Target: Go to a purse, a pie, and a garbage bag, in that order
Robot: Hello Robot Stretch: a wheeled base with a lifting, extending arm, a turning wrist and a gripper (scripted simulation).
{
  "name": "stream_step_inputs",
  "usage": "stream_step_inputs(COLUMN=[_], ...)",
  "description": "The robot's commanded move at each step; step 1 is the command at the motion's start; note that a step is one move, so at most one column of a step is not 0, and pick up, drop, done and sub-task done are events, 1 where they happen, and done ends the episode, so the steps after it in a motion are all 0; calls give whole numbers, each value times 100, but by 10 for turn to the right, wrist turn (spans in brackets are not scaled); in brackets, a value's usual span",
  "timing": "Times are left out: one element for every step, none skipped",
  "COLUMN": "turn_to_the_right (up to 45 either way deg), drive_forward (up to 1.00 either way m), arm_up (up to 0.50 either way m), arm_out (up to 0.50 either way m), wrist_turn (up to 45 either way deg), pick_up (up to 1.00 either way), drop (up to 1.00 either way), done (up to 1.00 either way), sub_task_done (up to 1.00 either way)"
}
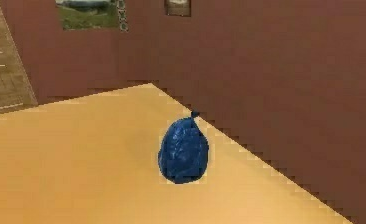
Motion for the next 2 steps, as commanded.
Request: stream_step_inputs(turn_to_the_right=[30,0], drive_forward=[0,35], arm_up=[0,0], arm_out=[0,0], wrist_turn=[0,0], pick_up=[0,0], drop=[0,0], done=[0,0], sub_task_done=[0,0])
